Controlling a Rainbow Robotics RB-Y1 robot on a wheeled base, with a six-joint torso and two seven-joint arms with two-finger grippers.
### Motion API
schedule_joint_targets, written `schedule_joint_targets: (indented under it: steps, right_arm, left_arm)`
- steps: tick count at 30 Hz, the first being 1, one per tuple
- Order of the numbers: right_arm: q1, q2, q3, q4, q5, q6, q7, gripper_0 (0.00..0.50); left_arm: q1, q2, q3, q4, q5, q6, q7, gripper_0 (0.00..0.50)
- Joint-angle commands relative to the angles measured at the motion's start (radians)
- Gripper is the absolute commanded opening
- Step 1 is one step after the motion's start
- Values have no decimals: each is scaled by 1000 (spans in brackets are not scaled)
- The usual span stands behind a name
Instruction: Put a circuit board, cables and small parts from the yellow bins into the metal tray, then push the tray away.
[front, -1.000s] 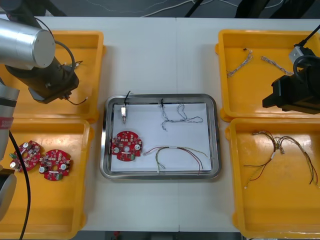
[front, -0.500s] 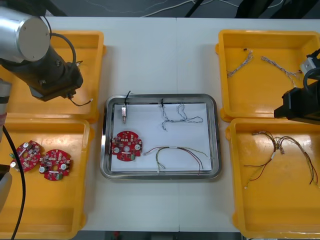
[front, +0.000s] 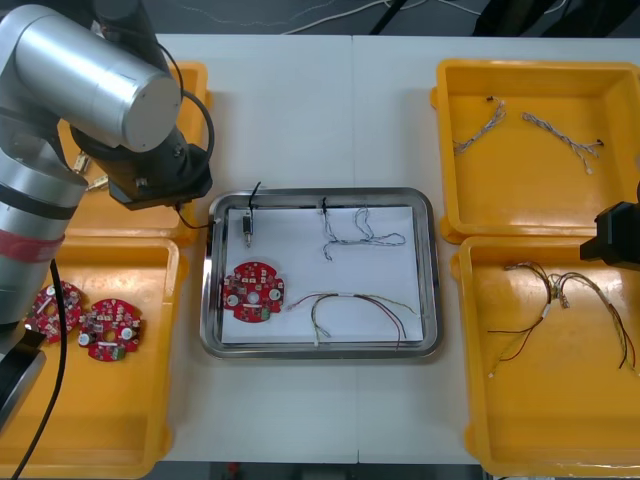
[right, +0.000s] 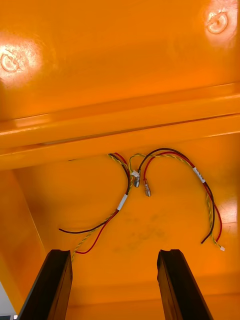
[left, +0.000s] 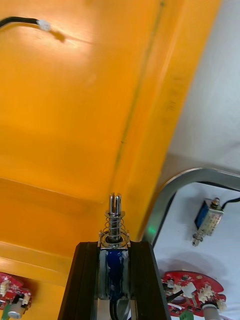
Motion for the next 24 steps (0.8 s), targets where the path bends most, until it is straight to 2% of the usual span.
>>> schedule_joint_targets:
  steps: [1,8,14,24]
  right_arm:
    - [14,-40,-33,-31,10,3,-36,500]
    - [14,-40,-33,-31,8,3,-35,500]
    - [14,-40,-33,-31,8,3,-35,500]
    - [14,-40,-33,-31,8,3,-35,500]
  left_arm:
    - [-68,-60,-64,-35,-35,-20,-49,0]
    - [-72,-118,-140,-32,-64,-93,-35,0]
    - [-71,-158,-191,-34,-63,-109,-41,0]
    - [-36,-186,-248,-32,-106,-181,-47,0]
